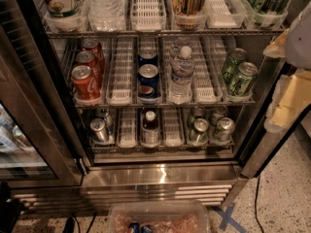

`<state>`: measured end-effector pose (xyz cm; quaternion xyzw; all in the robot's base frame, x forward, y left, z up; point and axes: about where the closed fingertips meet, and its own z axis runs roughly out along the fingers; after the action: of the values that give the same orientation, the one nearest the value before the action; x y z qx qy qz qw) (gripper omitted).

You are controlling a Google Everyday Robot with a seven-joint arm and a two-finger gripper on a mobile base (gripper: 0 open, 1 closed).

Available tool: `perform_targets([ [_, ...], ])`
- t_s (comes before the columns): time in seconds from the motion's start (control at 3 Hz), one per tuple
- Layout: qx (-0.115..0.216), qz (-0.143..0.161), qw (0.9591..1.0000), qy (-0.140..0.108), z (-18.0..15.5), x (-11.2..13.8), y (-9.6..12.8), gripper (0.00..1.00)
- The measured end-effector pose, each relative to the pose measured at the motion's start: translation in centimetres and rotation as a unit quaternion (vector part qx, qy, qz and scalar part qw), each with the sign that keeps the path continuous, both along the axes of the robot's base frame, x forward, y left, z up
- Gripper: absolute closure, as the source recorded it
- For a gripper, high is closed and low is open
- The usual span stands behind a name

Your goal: Pick coke can from middle shelf of fridge

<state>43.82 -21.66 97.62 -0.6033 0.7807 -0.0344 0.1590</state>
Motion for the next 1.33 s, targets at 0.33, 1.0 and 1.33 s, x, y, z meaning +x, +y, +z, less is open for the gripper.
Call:
perform_targets([
  [0.33, 0.0, 0.0, 1.0, 0.0, 0.0, 0.0, 0.0, 0.0],
  [1.0, 0.065, 0.045, 0.9968, -0.009, -3.3, 0.6, 7.2, 0.0],
  [1.33, 0.065, 0.046, 0.9968, -0.009, -3.3, 0.6, 7.2, 0.0],
])
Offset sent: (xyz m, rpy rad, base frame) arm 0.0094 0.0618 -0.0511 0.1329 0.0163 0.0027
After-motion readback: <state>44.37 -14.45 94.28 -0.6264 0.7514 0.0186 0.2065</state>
